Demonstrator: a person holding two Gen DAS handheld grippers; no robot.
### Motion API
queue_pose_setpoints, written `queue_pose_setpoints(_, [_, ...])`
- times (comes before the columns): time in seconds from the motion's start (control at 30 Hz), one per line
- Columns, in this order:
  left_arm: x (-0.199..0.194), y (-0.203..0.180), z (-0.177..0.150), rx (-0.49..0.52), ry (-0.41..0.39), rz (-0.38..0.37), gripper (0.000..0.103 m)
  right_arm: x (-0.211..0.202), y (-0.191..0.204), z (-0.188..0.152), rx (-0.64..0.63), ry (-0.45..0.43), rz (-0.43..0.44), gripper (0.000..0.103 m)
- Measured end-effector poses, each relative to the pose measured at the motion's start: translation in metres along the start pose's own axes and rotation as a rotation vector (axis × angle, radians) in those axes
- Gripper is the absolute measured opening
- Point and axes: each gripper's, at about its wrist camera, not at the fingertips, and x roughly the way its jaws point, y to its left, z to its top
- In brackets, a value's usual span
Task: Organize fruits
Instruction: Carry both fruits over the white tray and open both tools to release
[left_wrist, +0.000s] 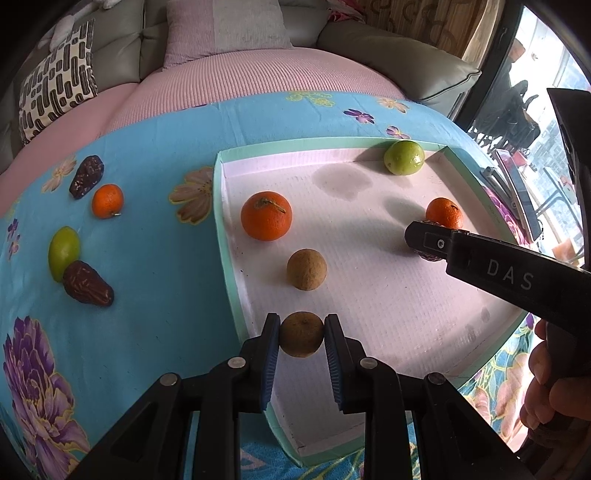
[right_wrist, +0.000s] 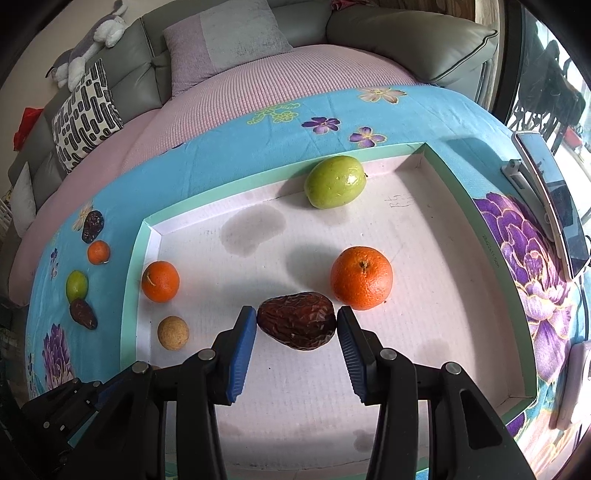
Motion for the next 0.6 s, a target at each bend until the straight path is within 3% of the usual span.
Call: queue_pose_setpoints(0.6, [0.0042, -0.0010, -0.0005, 0.002, 0.013, 0.002, 0.026, 0.0009, 0.0004, 0.0003, 0.004, 0.001, -0.002, 0.047])
